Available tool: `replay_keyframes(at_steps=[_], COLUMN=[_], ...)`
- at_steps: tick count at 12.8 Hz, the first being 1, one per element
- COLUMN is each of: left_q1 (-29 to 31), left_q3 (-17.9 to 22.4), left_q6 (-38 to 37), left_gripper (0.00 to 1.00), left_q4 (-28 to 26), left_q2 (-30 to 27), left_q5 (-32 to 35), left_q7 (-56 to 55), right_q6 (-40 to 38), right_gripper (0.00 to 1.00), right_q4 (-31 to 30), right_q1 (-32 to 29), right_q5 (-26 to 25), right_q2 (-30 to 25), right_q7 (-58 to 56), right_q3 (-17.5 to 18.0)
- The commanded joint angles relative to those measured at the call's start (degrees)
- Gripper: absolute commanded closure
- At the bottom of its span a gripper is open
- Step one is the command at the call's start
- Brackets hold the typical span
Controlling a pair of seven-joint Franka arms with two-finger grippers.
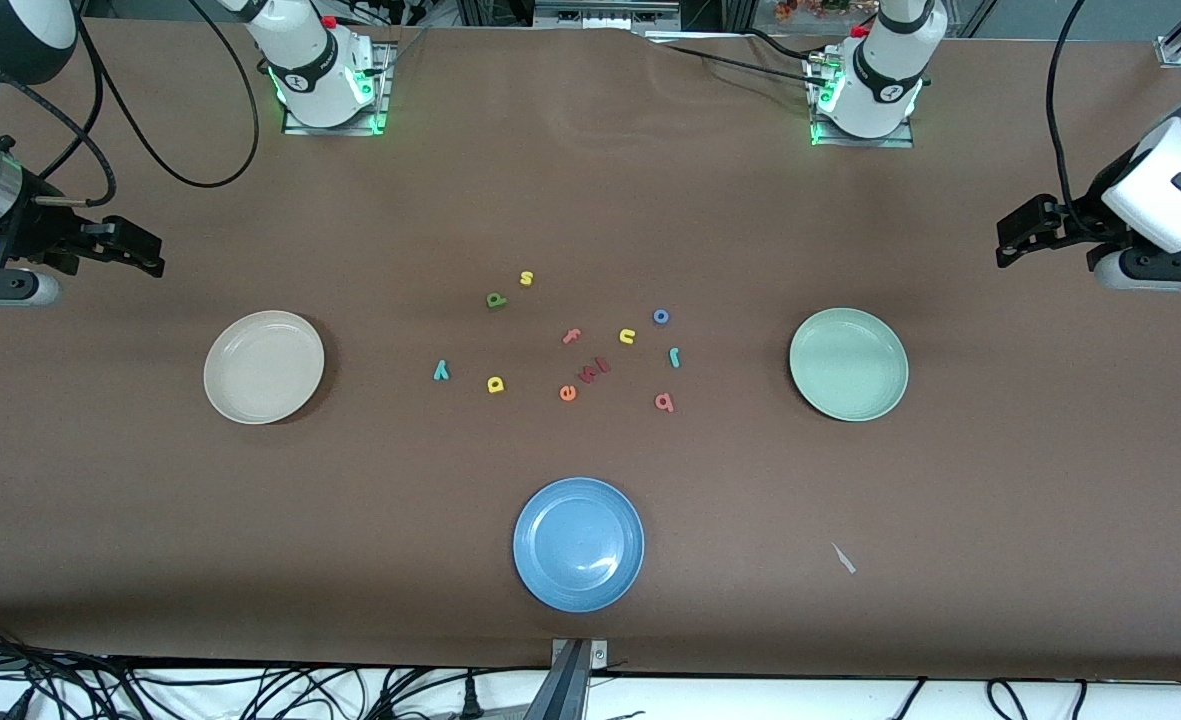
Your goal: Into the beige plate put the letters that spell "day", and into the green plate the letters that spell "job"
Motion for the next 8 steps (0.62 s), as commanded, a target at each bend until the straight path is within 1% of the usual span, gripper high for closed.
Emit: replay_keyframes(at_steps=[1, 8], left_q1=[0.51, 1.22], left_q3=[0.42, -0.01], left_q6=[-0.96, -0.34], left_gripper=[0.0, 0.0], left_q4=[0.9, 0.81], left_q2=[0.27, 0.63], left_q5=[-2.11, -2.47], left_q7=[1.2, 1.12], right_q6=[-0.78, -0.78], right_gripper=[0.0, 0.0], right_q4=[0.7, 0.7], right_q1=[-0.1, -0.1], right_q5=[0.52, 0.52], right_q2=[0.19, 0.19], right_q7=[0.72, 0.72], right_q3=[-0.02, -0.02])
